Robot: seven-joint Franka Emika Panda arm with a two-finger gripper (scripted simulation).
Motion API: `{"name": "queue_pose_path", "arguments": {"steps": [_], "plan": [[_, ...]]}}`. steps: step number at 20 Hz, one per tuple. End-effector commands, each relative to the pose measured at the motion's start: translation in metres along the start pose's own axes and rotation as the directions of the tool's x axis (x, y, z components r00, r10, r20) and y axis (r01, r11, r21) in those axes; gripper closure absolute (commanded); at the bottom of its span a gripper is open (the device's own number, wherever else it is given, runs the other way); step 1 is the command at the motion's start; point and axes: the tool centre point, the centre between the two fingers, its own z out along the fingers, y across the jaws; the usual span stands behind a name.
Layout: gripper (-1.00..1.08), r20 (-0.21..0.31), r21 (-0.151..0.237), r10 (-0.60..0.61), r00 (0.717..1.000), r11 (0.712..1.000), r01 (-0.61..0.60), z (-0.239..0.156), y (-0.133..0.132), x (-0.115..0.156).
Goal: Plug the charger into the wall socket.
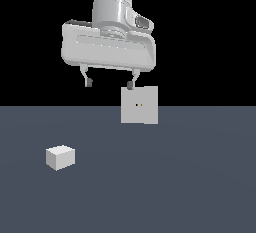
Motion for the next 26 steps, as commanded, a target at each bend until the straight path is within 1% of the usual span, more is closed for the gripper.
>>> {"name": "queue_pose_path", "arguments": {"steps": [1, 5, 9, 13, 18, 22, 26], "plan": [[-0.92, -0.014, 0.005, -0.065, 0.998, 0.998, 0.065, 0.007, -0.009, -0.003], [-0.92, -0.04, 0.011, -0.181, 0.983, 0.983, 0.182, 0.021, -0.025, -0.01], [-0.92, -0.066, 0.014, -0.292, 0.954, 0.956, 0.294, 0.034, -0.04, -0.018], [-0.92, -0.092, 0.014, -0.395, 0.914, 0.917, 0.398, 0.047, -0.054, -0.027], [-0.92, -0.121, 0.012, -0.507, 0.854, 0.859, 0.512, 0.062, -0.068, -0.039], [-0.92, -0.138, 0.009, -0.571, 0.809, 0.817, 0.577, 0.071, -0.076, -0.047], [-0.92, -0.151, 0.006, -0.615, 0.774, 0.782, 0.623, 0.078, -0.082, -0.053]]}}
